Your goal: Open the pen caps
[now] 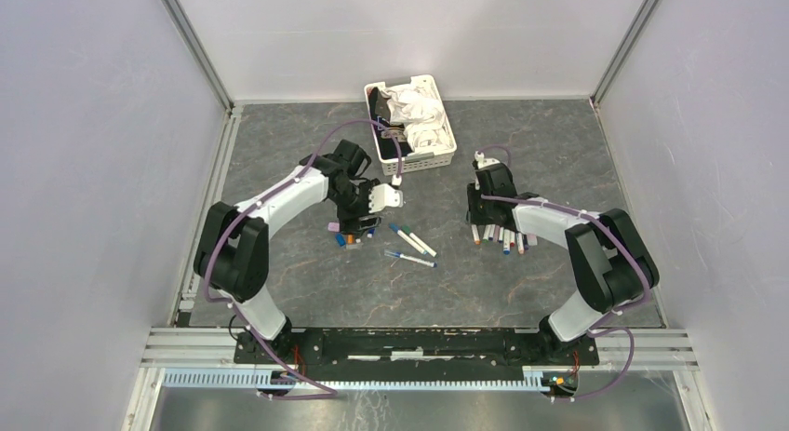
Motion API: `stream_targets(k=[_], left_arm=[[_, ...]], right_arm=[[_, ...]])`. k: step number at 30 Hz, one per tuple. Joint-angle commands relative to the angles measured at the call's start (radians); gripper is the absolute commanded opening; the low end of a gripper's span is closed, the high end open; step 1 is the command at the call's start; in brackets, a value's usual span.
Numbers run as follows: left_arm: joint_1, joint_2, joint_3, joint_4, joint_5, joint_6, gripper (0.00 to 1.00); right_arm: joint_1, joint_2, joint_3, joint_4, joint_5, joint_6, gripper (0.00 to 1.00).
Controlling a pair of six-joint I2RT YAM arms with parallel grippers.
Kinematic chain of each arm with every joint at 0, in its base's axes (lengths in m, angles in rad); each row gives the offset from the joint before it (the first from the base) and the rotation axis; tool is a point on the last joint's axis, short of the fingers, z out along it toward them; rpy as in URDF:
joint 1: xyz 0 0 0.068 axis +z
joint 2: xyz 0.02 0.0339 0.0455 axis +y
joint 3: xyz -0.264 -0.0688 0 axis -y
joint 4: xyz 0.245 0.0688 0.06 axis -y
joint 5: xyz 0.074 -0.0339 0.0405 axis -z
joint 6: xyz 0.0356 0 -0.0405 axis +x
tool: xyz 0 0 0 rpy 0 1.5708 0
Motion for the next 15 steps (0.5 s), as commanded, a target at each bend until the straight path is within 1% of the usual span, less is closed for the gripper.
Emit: stream_targets(k=[1,5,7,9,11,12,13,15], left_arm=[[-0.002,-0.067,0.118,-0.075,0.058,-0.074,0.94],[0.005,-0.098,0.211,-0.115,0.076,-0.117,0.97],[0.007,-0.117,0.259,-0.129,0.069,-0.145,0.98],[0.009,-0.136,0.305,-0.133,0.049,-0.175,1.00],[0.024,-0.159,0.351,-0.132,0.072,-0.206,1.00],[0.038,-0.176,0.372,-0.119,0.101,-0.244,1.00],[0.047,-0.205,0.382,-0.068,0.113,-0.318,1.00],[0.058,-0.246,0.357,-0.005,0.091,-0.386,1.00]], right_arm=[[0.003,-0.009,-0.016,0.041,-0.032,0.027,0.37],[0.003,-0.052,-0.008,0.026,-0.033,0.029,0.43],[0.006,-0.103,-0.007,0.025,-0.012,0.021,0.44],[0.014,-0.144,-0.004,0.037,-0.010,-0.007,0.45],[0.050,-0.170,0.010,0.040,-0.011,-0.059,0.46],[0.078,-0.175,0.018,0.040,-0.010,-0.090,0.46],[0.109,-0.175,0.027,0.041,-0.025,-0.126,0.46],[0.160,-0.158,0.042,0.040,-0.051,-0.178,0.46]])
